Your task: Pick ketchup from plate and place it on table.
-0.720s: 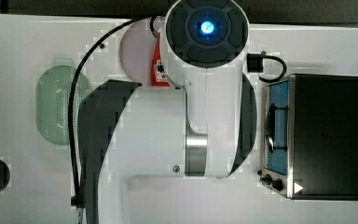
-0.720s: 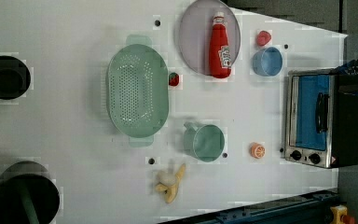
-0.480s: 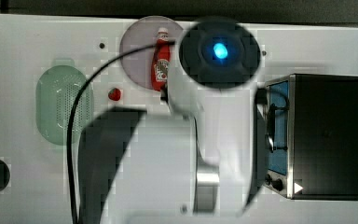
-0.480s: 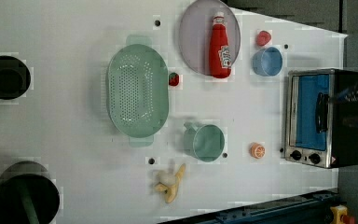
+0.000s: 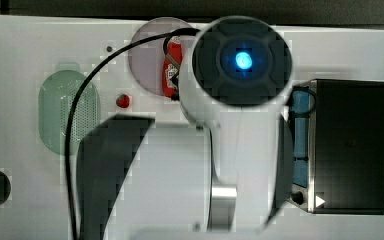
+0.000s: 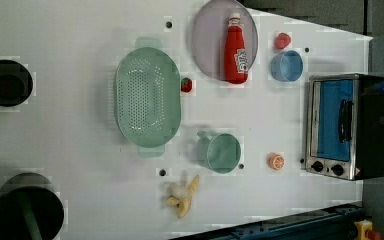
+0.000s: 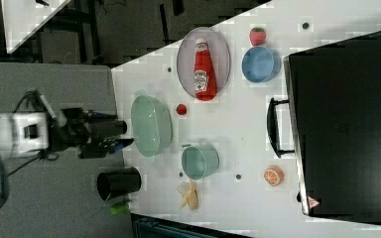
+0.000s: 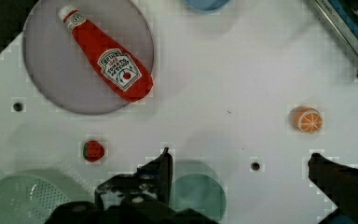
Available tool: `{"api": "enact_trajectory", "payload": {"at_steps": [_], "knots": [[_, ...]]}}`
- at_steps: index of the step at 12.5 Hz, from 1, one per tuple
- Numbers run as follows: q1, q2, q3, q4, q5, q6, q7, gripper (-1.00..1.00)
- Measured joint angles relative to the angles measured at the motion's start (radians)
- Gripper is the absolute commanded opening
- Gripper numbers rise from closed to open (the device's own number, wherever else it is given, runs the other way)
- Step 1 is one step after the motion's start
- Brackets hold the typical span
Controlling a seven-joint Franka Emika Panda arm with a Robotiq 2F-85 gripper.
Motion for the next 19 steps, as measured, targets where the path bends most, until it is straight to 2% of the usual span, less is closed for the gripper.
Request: {"api": "enact_trajectory", "payload": {"at_steps": [5, 7, 12, 15, 19], "knots": [[-0.004, 0.282, 0.049, -0.001, 0.011, 0.171, -0.115, 1.00], [0.012, 0.387, 0.047, -0.014, 0.011, 0.257, -0.197, 1.00], [0.031, 0.551, 0.059, -0.007, -0.051, 0.476, -0.466, 1.00], [0.035, 0.631, 0.062, 0.055, -0.105, 0.532, -0.554, 1.00], [0.045, 0.743, 0.057, 0.157, -0.114, 0.573, -0.574, 1.00]]}}
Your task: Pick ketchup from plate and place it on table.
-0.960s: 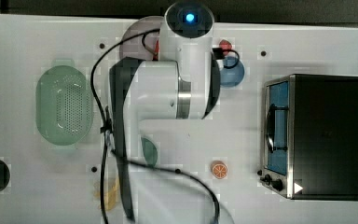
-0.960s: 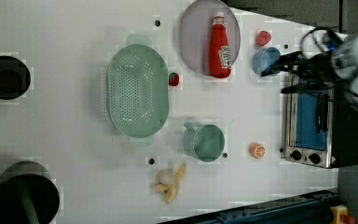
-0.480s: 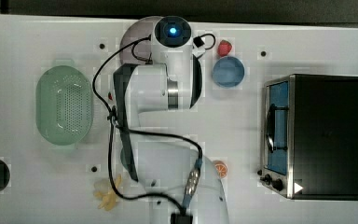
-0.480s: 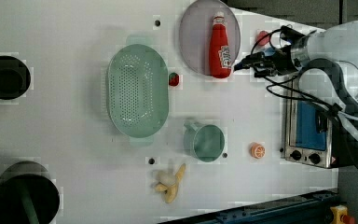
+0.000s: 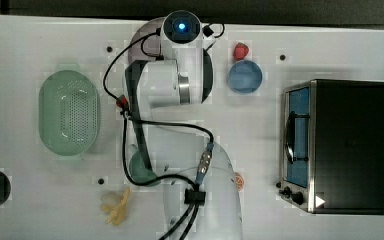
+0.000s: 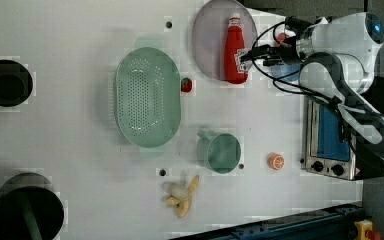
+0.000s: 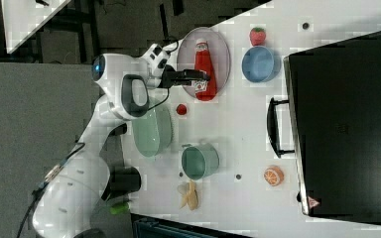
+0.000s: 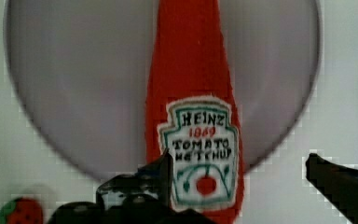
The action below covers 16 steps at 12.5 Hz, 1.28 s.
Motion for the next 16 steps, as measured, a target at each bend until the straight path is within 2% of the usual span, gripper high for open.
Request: {"api": "enact_trajectory", "payload": {"at_steps": [4, 7, 8, 11, 12, 16], "knots": [[0.003, 0.132, 0.007, 0.132, -0.007, 0.033, -0.007, 1.00], [0.021, 0.178, 0.007, 0.163, -0.045, 0.059, -0.008, 1.00], [0.024, 0.195, 0.011, 0.171, -0.048, 0.072, -0.010, 0.93], [0.030, 0.221, 0.009, 0.167, -0.050, 0.101, -0.013, 0.20], [0.030, 0.219, 0.010, 0.173, -0.049, 0.101, -0.014, 0.15], [0.024, 0.218, 0.001, 0.181, -0.049, 0.099, -0.014, 0.15]]}}
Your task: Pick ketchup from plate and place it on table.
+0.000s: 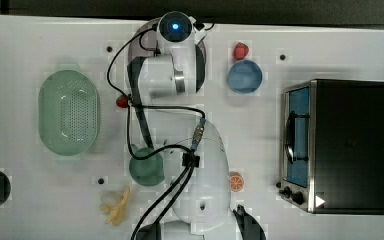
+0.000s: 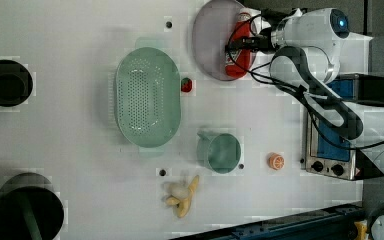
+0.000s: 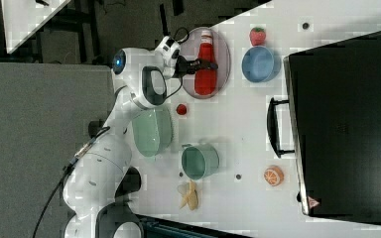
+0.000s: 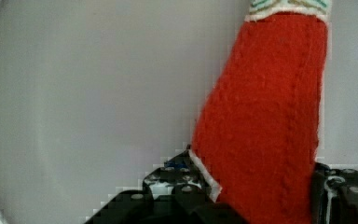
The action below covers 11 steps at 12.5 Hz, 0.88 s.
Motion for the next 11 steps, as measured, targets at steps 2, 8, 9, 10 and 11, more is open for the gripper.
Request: {"api": "enact_trajectory", "payload": {"at_steps": [2, 8, 9, 10, 11], "knots": [[-0.006, -0.013, 0.005, -0.001, 0.003, -0.037, 0.000, 0.15], [-0.017, -0.219, 0.000, -0.033, 0.081, -0.290, 0.000, 0.15], [-0.023, -0.278, 0.002, -0.046, 0.075, -0.321, 0.000, 0.15], [-0.025, -0.339, -0.003, -0.058, 0.075, -0.351, 0.000, 0.15], [-0.030, -0.404, -0.007, -0.078, 0.078, -0.362, 0.000, 0.15]]}}
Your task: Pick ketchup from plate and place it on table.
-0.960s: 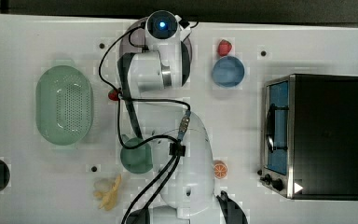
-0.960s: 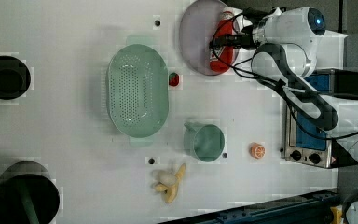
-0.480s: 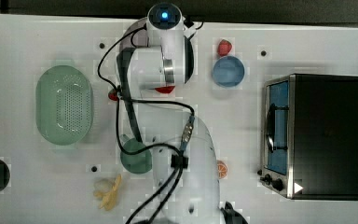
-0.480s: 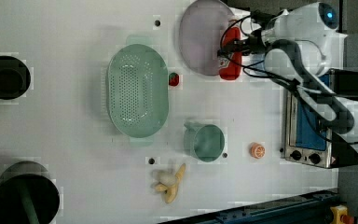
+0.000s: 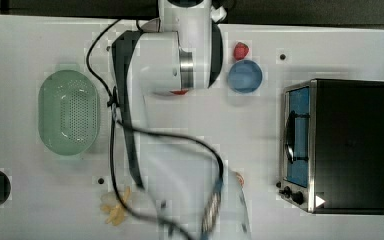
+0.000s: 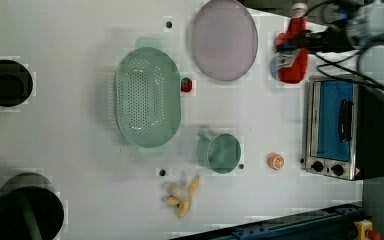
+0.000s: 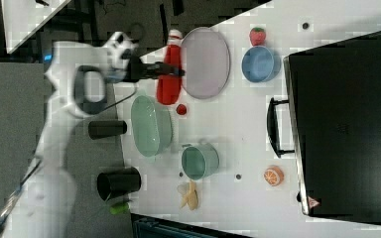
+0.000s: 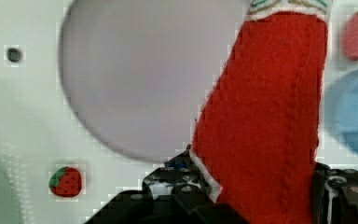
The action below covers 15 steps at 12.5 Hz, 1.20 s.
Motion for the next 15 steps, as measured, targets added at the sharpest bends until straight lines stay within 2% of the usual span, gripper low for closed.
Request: {"api": "enact_trajectory", "payload": {"at_steps": [4, 7, 10, 15], "knots": [[-0.053, -0.229, -0.001, -0.119, 0.010, -0.011, 0.000, 0.15], [-0.095, -0.345, 0.000, -0.292, 0.001, -0.003, 0.000, 0.15], [-0.110, -0.374, -0.020, -0.488, -0.003, 0.039, 0.000, 0.15], [-0.116, -0.297, -0.030, -0.770, 0.001, 0.385, 0.020, 0.15]]}}
